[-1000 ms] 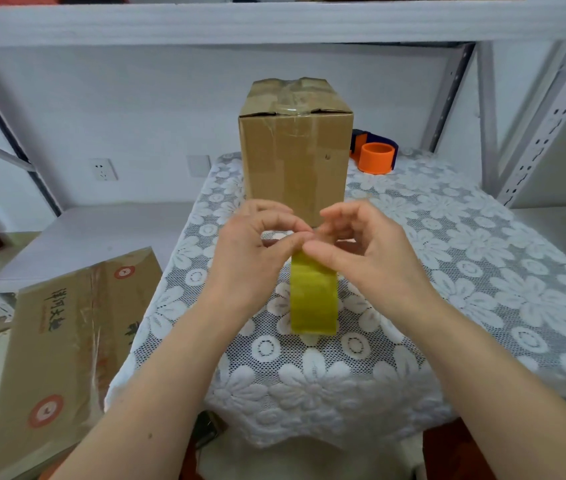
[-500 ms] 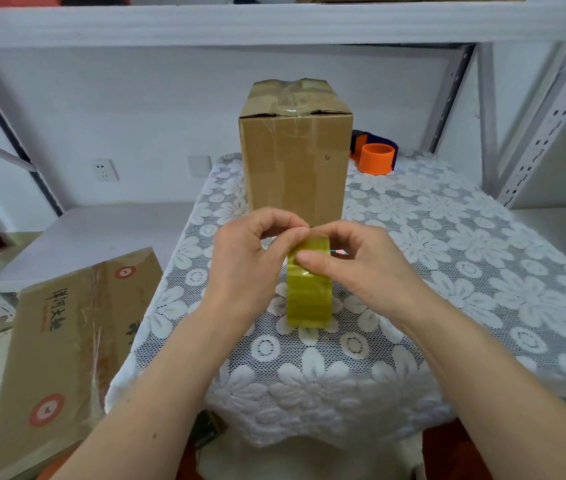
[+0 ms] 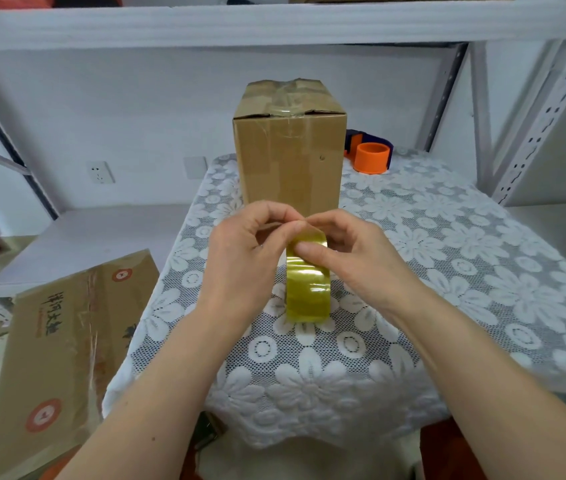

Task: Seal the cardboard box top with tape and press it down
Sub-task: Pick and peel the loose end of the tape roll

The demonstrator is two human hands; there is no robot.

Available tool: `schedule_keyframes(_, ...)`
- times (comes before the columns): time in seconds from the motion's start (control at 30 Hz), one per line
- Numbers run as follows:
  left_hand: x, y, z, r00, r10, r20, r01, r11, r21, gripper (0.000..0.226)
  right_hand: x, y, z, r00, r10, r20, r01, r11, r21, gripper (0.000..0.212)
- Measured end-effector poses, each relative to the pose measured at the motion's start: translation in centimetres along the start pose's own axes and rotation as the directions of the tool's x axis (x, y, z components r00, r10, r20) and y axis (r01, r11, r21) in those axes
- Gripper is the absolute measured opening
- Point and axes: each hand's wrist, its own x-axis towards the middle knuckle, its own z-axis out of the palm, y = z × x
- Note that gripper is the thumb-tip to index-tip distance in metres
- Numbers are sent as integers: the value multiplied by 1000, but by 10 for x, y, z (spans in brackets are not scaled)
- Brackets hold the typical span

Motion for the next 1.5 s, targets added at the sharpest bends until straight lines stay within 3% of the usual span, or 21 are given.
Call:
schedule_keyframes(0.2, 10, -6, -2, 997, -77, 7, 77, 997, -10, 19, -1, 1, -2, 999, 37, 11, -38, 996, 79, 32)
schedule_keyframes(0.57, 7, 0, 0, 992, -121, -19, 118, 988, -101, 6, 2, 1, 0, 1000, 22, 9, -22, 999, 30, 32)
schedule_keyframes(0.7, 7, 0, 1, 986, -161, -35, 156, 981, -116, 7, 2, 1, 1, 1000, 7, -1, -7, 1000, 3, 41)
schedule_keyframes(1.03, 14, 1, -4, 923, -378, 76, 379, 852, -360, 5, 1, -5, -1, 999, 8, 37, -10, 999, 31, 34)
schedule_keyframes(1.37, 14, -4, -3, 957, -284, 61, 289, 908, -303, 6, -1, -10, 6, 993, -62, -97, 69, 995, 73, 38)
schedule_keyframes(1.5, 14, -2, -2, 953, -287, 97, 302, 887, -350, 15, -4, -12, 8, 983, -96, -154, 109, 990, 84, 52)
